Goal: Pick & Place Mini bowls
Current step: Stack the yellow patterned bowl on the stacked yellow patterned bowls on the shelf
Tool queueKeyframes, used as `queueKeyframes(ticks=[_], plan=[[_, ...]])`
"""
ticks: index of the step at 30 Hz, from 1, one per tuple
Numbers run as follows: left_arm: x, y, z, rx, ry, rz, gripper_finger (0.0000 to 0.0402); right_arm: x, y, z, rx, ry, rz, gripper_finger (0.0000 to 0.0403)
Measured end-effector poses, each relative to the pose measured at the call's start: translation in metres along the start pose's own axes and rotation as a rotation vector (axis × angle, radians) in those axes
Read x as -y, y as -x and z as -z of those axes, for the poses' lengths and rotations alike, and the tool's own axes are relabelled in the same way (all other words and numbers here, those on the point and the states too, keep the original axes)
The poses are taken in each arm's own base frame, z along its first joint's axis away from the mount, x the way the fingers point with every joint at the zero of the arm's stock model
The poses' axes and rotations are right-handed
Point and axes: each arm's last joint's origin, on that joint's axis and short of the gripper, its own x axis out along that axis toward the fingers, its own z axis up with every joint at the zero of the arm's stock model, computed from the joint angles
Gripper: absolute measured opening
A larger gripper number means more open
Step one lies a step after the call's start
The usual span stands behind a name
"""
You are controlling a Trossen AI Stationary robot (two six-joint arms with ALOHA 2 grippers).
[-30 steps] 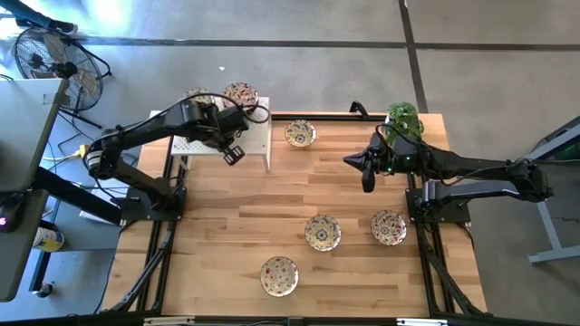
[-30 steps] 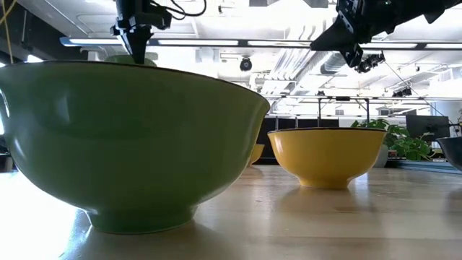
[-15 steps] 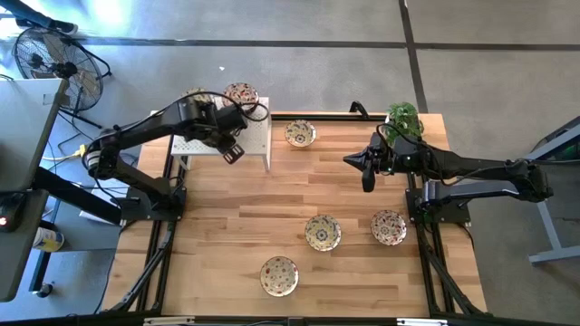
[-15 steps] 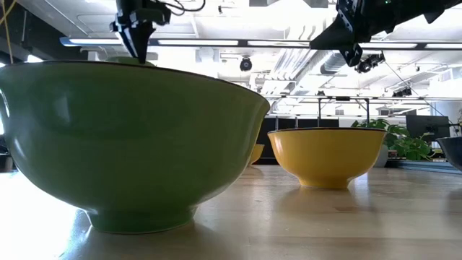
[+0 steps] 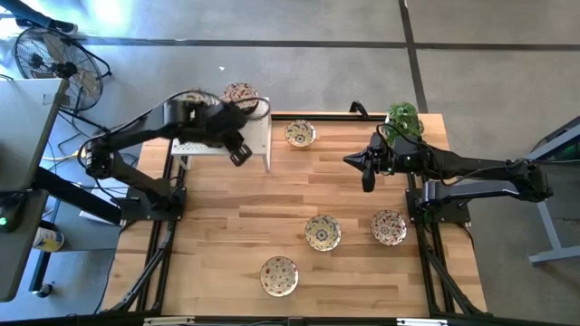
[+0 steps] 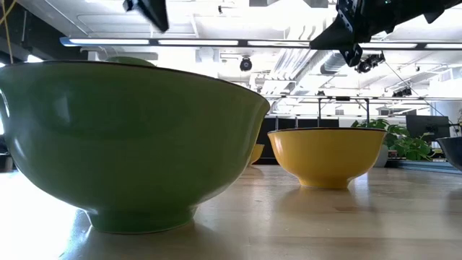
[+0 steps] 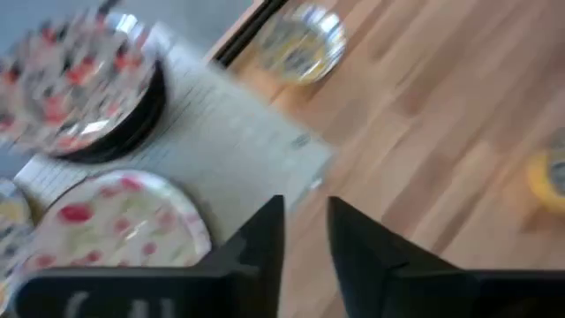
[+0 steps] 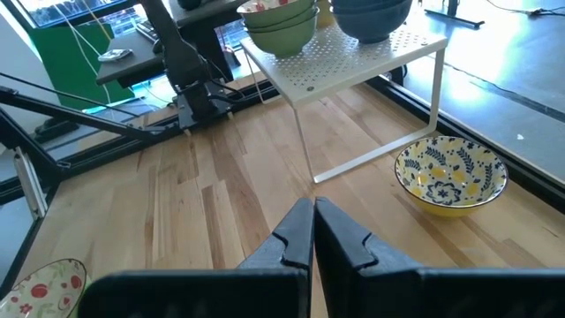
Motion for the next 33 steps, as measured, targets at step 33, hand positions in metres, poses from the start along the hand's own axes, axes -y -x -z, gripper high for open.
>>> queueKeyframes(ticks=[33], plan=[[0.106,-0.027,0.146,0.326,0.010,0.476,0.0000,-0.053,-0.035,0.078,-0.594,-0.479,0.016,0.0128]])
